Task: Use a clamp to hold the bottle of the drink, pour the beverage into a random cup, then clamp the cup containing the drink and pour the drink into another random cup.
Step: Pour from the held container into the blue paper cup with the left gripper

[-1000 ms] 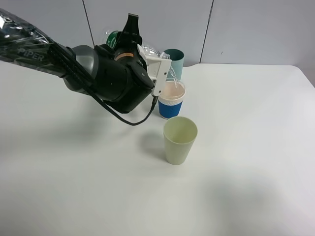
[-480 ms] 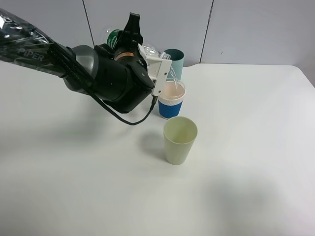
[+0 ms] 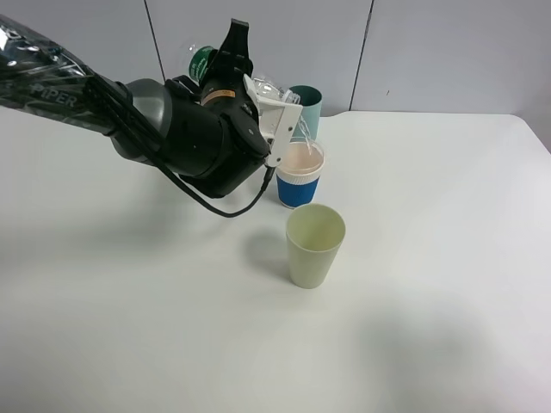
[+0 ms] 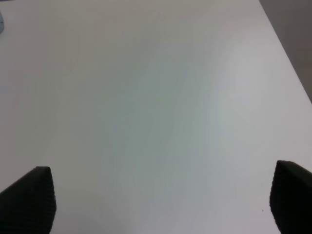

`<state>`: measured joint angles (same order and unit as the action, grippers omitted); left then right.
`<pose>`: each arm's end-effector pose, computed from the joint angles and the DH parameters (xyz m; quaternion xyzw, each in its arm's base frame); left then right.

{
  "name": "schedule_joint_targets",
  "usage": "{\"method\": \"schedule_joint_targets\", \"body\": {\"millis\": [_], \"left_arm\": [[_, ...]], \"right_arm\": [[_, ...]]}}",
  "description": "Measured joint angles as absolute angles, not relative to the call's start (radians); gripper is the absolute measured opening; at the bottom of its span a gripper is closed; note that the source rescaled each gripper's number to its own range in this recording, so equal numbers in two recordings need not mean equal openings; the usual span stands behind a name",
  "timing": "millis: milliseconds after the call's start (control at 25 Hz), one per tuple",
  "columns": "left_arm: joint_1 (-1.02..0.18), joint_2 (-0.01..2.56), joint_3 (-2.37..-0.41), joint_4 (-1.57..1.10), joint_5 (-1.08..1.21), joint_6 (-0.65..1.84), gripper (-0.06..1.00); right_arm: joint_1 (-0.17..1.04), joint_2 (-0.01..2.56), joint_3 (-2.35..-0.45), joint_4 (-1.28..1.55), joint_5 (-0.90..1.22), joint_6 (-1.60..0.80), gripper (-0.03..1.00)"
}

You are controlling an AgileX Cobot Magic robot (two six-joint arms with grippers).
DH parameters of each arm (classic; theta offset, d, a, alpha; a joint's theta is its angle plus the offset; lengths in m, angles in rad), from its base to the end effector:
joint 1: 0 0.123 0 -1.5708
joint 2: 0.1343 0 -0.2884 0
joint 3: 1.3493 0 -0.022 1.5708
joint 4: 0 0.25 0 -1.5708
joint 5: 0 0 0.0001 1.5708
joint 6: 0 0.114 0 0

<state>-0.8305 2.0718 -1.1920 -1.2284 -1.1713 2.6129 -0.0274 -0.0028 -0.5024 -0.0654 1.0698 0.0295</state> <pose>0.3554 -0.2423 0.1856 0.5385 0.4898 0.5968 0.3375 0.0101 -0.0068 0.2664 0.0258 0.8534 -0.0321 0.5196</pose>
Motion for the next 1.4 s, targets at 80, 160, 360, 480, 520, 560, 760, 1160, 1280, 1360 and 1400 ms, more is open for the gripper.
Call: {"method": "schedule_joint_targets", "body": {"millis": [80,160,360,480,520,560,760,1160,1280,1360,1400], "left_arm": [[-0.83,2.072,-1.192,-1.225,-1.171,2.615,0.01],[-0.83,2.072,-1.192,-1.225,-1.172,2.617,0.01],[-0.83,2.072,-1.192,-1.218,-1.172,2.62,0.01],[-0.83,2.072,-1.192,-1.21,-1.177,2.624,0.01],[-0.83,2.072,-1.192,-1.209,-1.179,2.624,0.01],[-0.83,2.072,-1.192,-1.207,-1.181,2.625,0.01],[-0.83,2.072,-1.192,-1.192,-1.195,2.639,0.01],[-0.83,2.072,-1.192,-1.174,-1.208,2.673,0.01],[-0.83,2.072,-1.192,-1.159,-1.208,2.684,0.01],[-0.83,2.072,-1.192,-1.154,-1.208,2.688,0.01],[-0.83,2.072,-1.192,-1.149,-1.208,2.688,0.01]], "right_arm": [[-0.027,-0.003,-0.502,-0.065,1.07,0.029,0.61],[-0.027,-0.003,-0.502,-0.065,1.07,0.029,0.61],[-0.027,-0.003,-0.502,-0.065,1.07,0.029,0.61],[-0.027,-0.003,-0.502,-0.065,1.07,0.029,0.61],[-0.027,-0.003,-0.502,-0.065,1.07,0.029,0.61],[-0.027,-0.003,-0.502,-0.065,1.07,0.029,0.61],[-0.027,-0.003,-0.502,-0.065,1.07,0.029,0.61],[-0.027,-0.003,-0.502,-0.065,1.07,0.029,0.61],[-0.027,-0.003,-0.502,-0.065,1.07,0.029,0.61],[-0.027,-0.003,-0.502,-0.065,1.07,0.029,0.61],[-0.027,-0.003,-0.502,-0.065,1.07,0.029,0.61]]}}
